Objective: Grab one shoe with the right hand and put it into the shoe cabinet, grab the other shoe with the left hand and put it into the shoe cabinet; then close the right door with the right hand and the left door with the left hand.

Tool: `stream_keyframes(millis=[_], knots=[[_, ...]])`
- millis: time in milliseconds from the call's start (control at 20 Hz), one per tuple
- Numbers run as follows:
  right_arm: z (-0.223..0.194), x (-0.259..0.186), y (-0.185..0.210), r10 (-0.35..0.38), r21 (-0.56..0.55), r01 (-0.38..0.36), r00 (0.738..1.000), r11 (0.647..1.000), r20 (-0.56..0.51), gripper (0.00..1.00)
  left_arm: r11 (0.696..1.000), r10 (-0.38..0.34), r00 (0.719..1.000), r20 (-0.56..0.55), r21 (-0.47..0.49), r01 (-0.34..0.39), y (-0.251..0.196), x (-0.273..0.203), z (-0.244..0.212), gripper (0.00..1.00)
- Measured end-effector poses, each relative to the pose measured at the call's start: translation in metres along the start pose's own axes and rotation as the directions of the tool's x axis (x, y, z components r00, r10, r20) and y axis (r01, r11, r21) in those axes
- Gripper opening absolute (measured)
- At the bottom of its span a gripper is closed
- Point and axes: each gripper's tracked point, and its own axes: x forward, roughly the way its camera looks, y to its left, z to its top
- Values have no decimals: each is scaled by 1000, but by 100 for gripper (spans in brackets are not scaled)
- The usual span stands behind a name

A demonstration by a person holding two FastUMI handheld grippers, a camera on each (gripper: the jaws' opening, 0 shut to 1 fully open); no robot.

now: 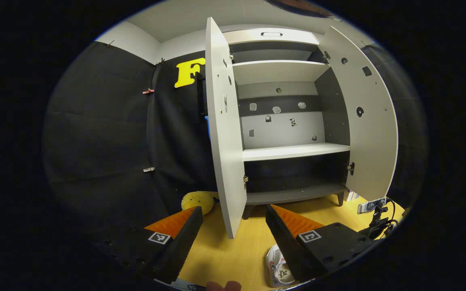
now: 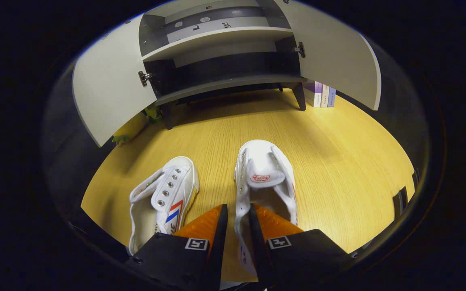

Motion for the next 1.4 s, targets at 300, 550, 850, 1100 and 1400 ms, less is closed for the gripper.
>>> stream_keyframes(millis=[300,550,850,1100,1400], knots=[[16,22,-8,-78,-51,84,991,995,106,12,1000,14,999,-39,4,-14,6,4,-19,98],[24,24,-8,-7,-26,9,996,1000,89,5,1000,11,999,-38,10,-10,7,6,-23,96],[55,-1,-16,70,-12,-69,993,998,97,5,1000,-7,999,-33,-6,7,1,12,-22,96],[99,-34,-17,105,3,-107,985,994,135,5,1000,-21,1000,-10,-3,21,-2,16,-11,96],[212,-96,5,163,-70,-149,950,986,266,5,998,-41,999,-2,-36,41,-7,19,-4,96]])
